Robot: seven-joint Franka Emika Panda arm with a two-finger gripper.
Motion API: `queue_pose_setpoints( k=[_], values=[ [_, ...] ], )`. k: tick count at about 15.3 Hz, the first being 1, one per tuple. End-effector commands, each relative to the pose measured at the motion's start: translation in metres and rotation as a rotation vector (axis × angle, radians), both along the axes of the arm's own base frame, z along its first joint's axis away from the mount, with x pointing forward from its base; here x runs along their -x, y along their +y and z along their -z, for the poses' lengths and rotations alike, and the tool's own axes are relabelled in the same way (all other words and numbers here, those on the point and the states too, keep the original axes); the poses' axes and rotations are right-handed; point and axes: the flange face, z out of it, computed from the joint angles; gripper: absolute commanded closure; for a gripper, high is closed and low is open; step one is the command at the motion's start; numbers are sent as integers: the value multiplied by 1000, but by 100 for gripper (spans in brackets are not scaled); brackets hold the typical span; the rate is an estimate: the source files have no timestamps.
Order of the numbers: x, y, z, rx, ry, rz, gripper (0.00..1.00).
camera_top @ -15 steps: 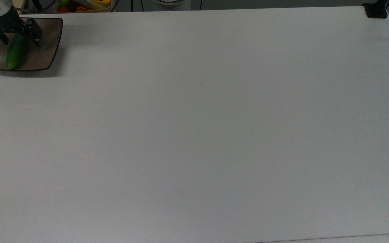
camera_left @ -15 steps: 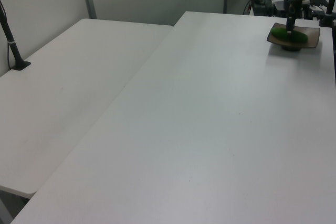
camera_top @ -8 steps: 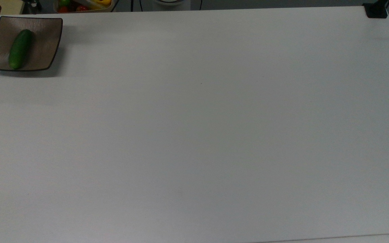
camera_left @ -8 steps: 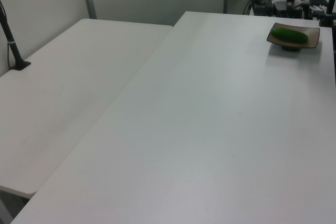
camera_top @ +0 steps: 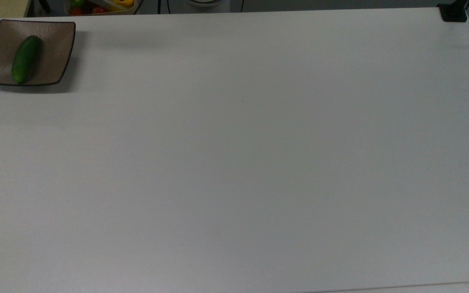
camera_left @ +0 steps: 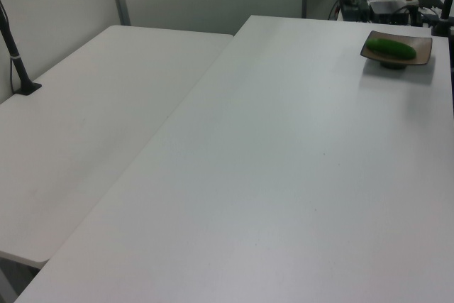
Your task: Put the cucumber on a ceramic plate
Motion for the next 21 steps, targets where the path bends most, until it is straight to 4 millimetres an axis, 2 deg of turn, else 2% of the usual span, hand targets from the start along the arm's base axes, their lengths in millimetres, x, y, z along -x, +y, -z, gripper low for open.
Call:
queue_pose_setpoints(
  k=[1,5,8,9,14,19,21],
  values=[
    [4,63,-26,-29,-4,-55,0],
    [-4,134,-25,-30,29,-87,0],
    [-7,175,-24,-46,33,-140,0],
    [-8,183,-21,-54,37,-151,0],
    [-24,203,0,-65,55,-197,0],
    [-46,201,7,-45,-38,-249,0],
    [-47,198,7,-43,-40,-241,0]
  ],
)
